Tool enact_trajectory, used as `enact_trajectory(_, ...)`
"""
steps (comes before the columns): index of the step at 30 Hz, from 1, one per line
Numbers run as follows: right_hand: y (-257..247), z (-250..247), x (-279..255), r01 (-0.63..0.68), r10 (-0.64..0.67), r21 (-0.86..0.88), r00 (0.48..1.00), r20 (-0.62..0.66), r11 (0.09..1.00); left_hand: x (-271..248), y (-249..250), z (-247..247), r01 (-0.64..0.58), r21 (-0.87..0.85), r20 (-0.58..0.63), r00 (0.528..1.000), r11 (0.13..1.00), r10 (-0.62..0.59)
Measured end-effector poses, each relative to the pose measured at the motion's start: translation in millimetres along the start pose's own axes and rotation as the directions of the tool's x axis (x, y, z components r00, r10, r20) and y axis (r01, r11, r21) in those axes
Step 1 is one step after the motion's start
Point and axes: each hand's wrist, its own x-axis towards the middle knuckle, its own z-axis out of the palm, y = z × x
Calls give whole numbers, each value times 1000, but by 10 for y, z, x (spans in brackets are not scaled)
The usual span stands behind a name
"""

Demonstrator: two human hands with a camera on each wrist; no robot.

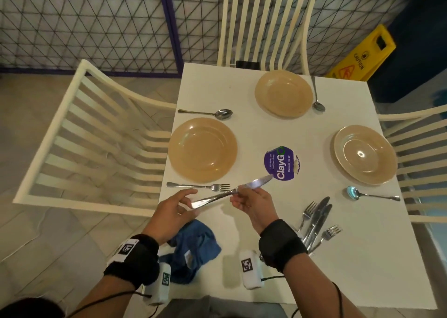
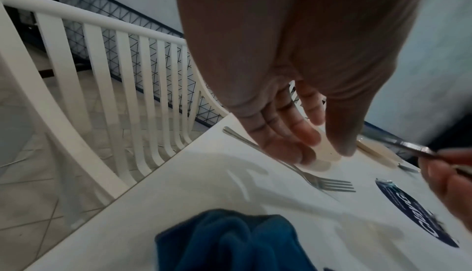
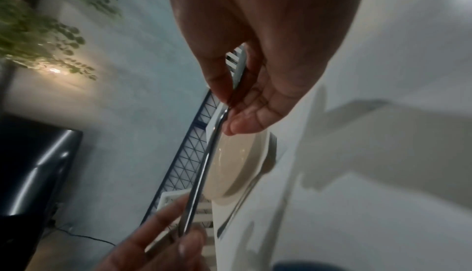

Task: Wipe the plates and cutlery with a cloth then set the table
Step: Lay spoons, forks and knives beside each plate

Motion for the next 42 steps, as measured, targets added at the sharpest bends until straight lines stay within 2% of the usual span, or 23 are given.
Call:
enact_trajectory(7,445,116,34,-145,146,32,989,-31,989,95,-242,-119,74,37,-55,996,997,-72)
enact_trajectory(13,509,25,159,-175,183,74,975,-129,982,164,-401,-318,138,104,-35,990,985,-135)
enact_trajectory(19,587,-68,276,-222,187,-166,962,-201,961,242,-573,-400,192,98,-145,974,977,-177)
enact_trajectory(22,631,-64,341,-246,181,-269,953,-244,931,280,-576,-360,152,161,-207,971,975,-117)
enact_trajectory(27,582,-26,437,-262,127,-504,950,-286,823,339,-666,-327,83,343,-250,968,936,5)
enact_trajectory(30,519,-21,485,-233,23,-712,956,-292,662,335,-690,-312,63,368,-254,967,928,35)
enact_trajectory(35,481,-2,504,-199,-111,-863,954,-280,465,326,-683,-314,48,364,-243,969,930,45)
enact_trajectory(42,521,-22,506,-163,-177,-884,949,-262,438,307,-680,-296,36,401,-241,968,915,68)
